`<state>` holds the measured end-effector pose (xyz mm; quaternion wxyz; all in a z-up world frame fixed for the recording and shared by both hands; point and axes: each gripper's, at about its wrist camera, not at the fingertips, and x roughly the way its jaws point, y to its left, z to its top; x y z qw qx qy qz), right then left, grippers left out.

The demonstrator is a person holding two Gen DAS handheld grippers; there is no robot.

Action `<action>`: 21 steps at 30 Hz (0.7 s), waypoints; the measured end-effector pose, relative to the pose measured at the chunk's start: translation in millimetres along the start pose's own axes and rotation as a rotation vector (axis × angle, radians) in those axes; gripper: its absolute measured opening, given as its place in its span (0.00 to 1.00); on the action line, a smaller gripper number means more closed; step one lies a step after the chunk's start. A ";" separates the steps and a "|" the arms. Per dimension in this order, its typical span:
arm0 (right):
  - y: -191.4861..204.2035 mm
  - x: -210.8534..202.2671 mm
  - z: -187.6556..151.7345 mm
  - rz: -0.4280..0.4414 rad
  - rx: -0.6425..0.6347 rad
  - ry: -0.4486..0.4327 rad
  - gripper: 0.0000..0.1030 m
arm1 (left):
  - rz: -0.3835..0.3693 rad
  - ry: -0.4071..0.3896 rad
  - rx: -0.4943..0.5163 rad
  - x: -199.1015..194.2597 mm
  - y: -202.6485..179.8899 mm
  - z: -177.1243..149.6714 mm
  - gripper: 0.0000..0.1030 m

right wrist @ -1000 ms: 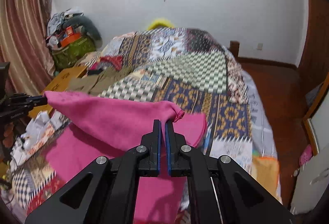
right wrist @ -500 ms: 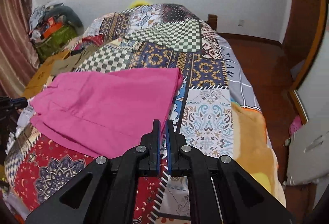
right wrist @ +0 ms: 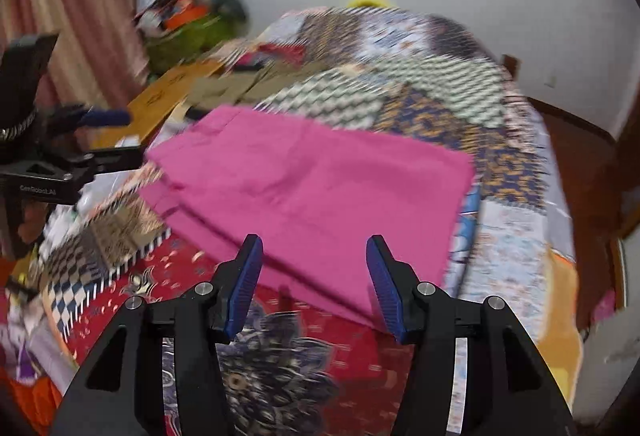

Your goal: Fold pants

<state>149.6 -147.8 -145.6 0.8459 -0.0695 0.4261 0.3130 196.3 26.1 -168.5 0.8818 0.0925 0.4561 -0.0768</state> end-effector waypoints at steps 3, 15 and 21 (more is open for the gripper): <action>11.0 24.3 -3.3 0.008 -0.045 0.058 0.48 | -0.001 0.051 0.047 16.4 -13.9 -3.8 0.81; -7.9 47.8 -1.9 -0.012 -0.041 0.076 0.17 | 0.088 0.072 0.162 46.8 -33.1 -5.8 0.34; -15.1 25.9 2.7 -0.093 -0.083 0.002 0.08 | 0.064 -0.005 0.187 22.5 -46.3 9.6 0.17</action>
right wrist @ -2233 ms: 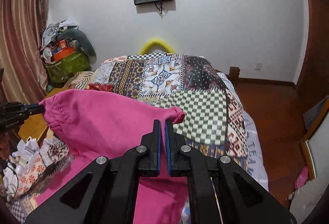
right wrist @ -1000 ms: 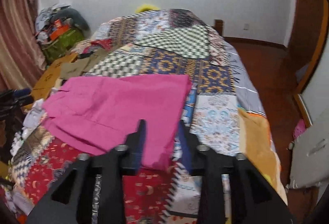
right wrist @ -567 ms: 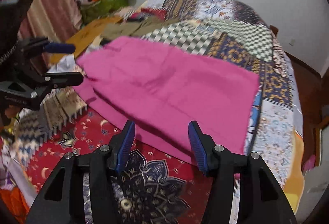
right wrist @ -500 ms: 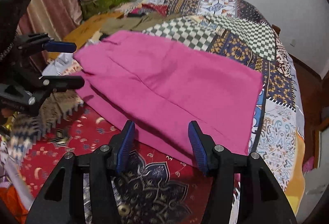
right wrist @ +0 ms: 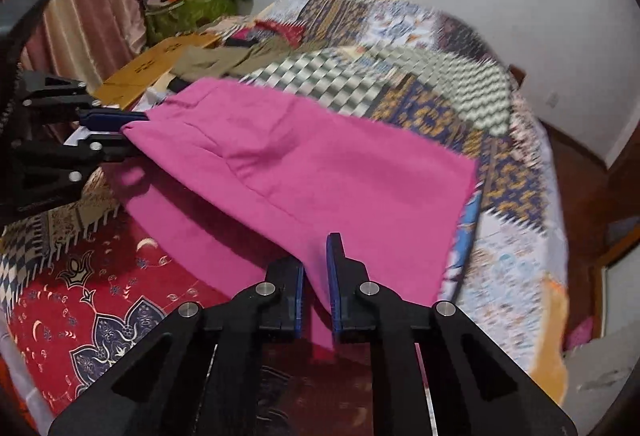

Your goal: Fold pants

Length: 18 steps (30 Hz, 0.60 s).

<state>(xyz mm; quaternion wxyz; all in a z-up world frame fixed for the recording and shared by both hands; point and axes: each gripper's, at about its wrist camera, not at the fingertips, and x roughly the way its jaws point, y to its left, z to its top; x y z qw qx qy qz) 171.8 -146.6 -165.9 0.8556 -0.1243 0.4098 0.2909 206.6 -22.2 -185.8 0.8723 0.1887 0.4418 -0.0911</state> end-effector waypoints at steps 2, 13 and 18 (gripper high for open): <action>-6.1 -9.0 1.8 -0.017 0.010 -0.025 0.08 | -0.028 -0.010 -0.003 -6.6 -2.7 5.0 0.17; -10.8 -8.5 -37.6 -0.017 0.035 0.045 0.08 | -0.078 0.066 -0.016 8.4 -20.2 -21.0 0.17; -5.7 -15.3 -46.8 0.019 0.073 0.041 0.08 | -0.090 0.064 -0.051 6.2 -12.0 -29.0 0.20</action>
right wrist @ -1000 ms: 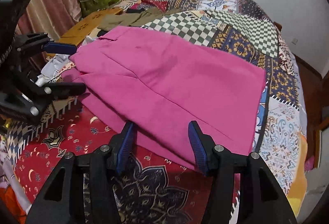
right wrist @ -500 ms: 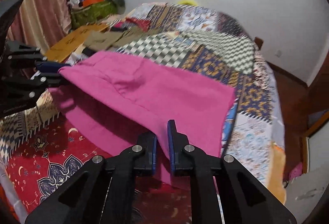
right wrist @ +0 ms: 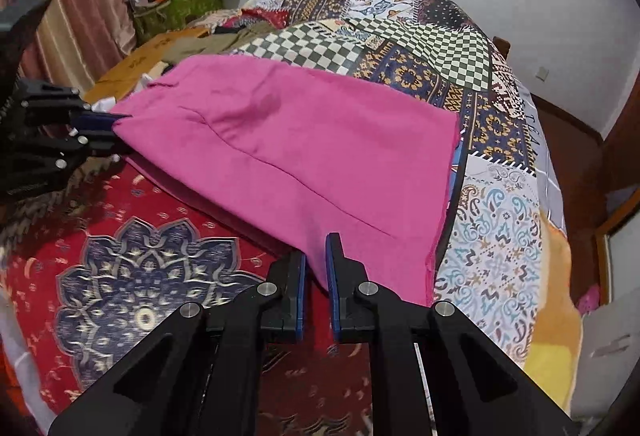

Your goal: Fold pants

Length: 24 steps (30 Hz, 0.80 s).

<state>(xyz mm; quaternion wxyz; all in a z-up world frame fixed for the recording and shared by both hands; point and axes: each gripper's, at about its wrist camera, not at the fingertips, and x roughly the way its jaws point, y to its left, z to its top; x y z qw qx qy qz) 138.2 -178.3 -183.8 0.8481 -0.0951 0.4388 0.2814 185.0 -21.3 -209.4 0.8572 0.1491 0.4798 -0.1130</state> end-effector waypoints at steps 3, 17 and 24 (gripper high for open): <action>1.9 -5.6 2.3 0.016 0.018 0.024 0.12 | -0.027 0.014 -0.020 -3.2 6.2 -1.6 0.23; 2.6 -42.3 34.6 0.131 0.156 -0.089 0.49 | -0.027 -0.097 -0.152 -49.0 54.5 12.8 0.59; 16.0 -16.0 58.5 0.175 0.231 -0.097 0.49 | -0.075 -0.057 -0.272 -24.4 64.4 33.7 0.61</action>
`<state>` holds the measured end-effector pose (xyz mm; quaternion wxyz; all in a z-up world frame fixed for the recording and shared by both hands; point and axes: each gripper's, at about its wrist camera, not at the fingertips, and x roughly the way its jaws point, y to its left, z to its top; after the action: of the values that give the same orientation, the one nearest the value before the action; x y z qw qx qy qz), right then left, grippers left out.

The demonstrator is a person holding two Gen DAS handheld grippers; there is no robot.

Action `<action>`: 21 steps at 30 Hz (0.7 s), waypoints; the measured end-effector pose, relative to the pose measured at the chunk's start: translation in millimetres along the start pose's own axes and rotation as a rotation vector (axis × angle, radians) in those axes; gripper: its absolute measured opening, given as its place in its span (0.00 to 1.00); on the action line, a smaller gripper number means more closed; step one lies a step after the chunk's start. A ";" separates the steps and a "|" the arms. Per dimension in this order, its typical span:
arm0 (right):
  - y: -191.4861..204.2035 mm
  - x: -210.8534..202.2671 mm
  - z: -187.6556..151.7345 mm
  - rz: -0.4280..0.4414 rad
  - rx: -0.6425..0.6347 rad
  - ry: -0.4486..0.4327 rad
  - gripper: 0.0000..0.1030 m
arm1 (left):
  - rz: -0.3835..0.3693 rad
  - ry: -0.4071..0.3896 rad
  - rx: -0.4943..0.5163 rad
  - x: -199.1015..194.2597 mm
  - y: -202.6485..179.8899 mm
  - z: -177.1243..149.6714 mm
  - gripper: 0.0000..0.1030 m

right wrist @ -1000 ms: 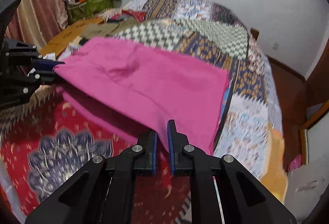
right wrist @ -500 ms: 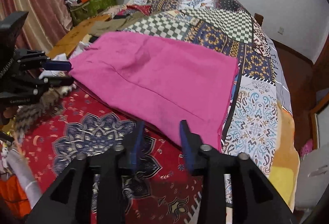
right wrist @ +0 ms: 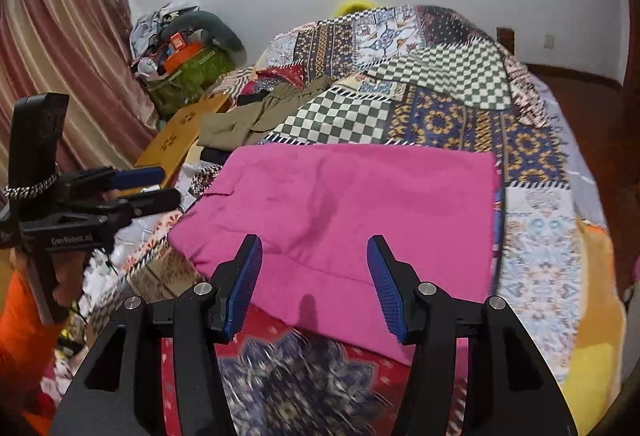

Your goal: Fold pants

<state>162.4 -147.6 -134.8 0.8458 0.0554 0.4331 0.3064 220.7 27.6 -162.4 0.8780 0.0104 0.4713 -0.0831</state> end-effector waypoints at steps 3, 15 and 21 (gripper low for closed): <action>0.9 19.6 -2.5 0.000 0.018 0.043 0.49 | -0.019 0.049 -0.009 19.6 -3.2 -5.5 0.61; -18.6 31.4 -39.6 -0.062 -0.008 0.141 0.49 | 0.036 0.107 -0.018 43.4 28.3 -44.7 0.75; -47.2 13.6 -52.9 -0.100 0.084 0.136 0.49 | 0.049 0.085 -0.028 31.4 34.8 -53.1 0.75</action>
<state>150.0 -187.0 -194.0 0.8257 0.0484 0.5041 0.2486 199.3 62.8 -220.0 0.8590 0.0132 0.5088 -0.0546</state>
